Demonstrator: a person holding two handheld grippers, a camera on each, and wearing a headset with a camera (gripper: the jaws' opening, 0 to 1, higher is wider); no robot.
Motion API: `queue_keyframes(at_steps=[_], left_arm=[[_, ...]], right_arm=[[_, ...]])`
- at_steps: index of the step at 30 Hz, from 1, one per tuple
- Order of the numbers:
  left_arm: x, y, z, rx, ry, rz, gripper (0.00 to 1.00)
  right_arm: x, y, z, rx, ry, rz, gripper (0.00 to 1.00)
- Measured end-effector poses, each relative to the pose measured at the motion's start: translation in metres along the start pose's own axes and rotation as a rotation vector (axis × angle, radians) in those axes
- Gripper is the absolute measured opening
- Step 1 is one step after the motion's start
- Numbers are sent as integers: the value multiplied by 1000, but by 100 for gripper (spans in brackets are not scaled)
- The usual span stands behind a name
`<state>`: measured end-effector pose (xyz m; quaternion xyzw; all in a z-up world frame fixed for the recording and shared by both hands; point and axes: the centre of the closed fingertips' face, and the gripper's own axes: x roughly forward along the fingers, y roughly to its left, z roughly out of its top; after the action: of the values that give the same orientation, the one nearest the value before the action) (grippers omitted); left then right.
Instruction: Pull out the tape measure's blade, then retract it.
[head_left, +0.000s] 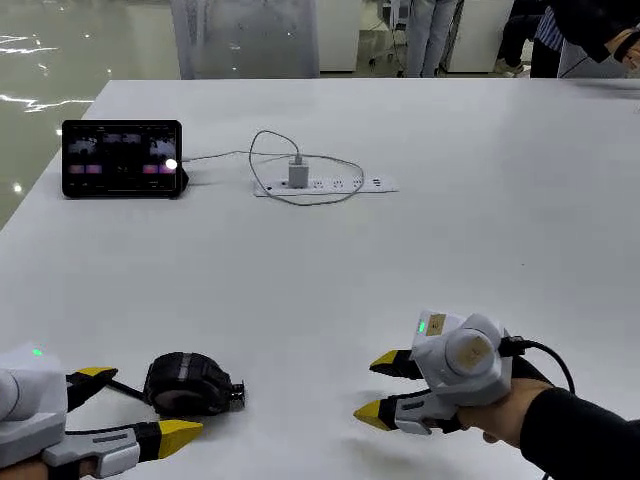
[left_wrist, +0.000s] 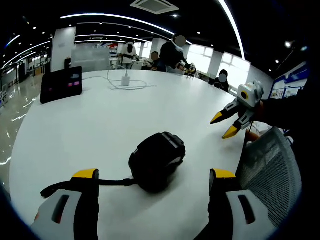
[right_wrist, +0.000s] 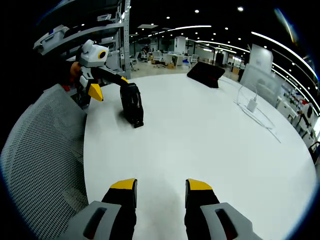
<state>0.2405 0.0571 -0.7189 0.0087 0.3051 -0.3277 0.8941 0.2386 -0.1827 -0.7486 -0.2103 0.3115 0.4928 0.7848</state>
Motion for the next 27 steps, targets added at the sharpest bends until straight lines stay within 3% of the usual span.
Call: queue_keyframes(at_steps=[6,10,13,22,27], left_arm=[[-11,7,-3,57,-9,-10,98],[-16,15,-10,74,19,0,99],[-19,18,-10,69,10,-8,99],[-25,23,-17,75,34,-10,99],[-28,26,-18,95,37,-10,99]], right_arm=[[-14,-13,-13,46,-3,-38,42],[-23,-19,-29,42,27,-54,48],[-30,-24,-38,70,26,-60,52],[-51,-36,-50,129,-7,-77,62],[-60,-37,-55,115,-42,-72,73]])
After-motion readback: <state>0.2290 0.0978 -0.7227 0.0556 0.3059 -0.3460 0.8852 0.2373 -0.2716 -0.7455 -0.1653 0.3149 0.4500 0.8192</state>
